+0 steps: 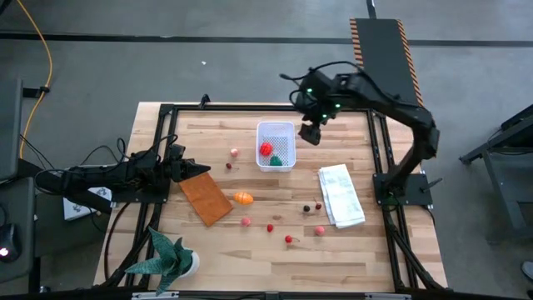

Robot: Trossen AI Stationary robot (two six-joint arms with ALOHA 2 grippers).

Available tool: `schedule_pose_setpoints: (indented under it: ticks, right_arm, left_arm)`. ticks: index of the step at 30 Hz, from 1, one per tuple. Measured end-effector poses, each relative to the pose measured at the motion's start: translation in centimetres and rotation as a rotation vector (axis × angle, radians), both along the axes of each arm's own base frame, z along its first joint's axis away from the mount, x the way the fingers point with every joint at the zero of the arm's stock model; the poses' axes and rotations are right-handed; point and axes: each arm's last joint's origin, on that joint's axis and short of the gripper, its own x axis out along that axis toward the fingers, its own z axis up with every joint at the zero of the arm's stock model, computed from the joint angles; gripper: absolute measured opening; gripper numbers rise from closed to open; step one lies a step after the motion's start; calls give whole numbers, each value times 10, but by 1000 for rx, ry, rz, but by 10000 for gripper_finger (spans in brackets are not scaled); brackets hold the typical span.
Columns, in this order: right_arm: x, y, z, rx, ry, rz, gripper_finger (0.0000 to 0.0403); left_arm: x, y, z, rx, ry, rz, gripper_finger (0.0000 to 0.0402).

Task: Pick and placing Produce into tupperware
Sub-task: Put the croissant into the white bin

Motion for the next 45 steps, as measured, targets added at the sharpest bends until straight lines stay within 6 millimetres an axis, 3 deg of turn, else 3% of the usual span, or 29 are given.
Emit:
schedule_pose_setpoints:
  ticks: [10,17,33,45]
  right_arm:
    - [-40,29,34,-32,-64,-61,263]
    - [-52,46,44,-63,-92,-89,263]
    - [-63,80,52,-116,-99,-128,263]
    - [-62,121,53,-180,-146,-199,263]
  left_arm:
    - [0,0,0,0,0,0,1]
    - [0,0,0,0,0,0,1]
    - [0,-1,0,1,-2,-19,1]
    - [0,-3,2,60,-13,-109,1]
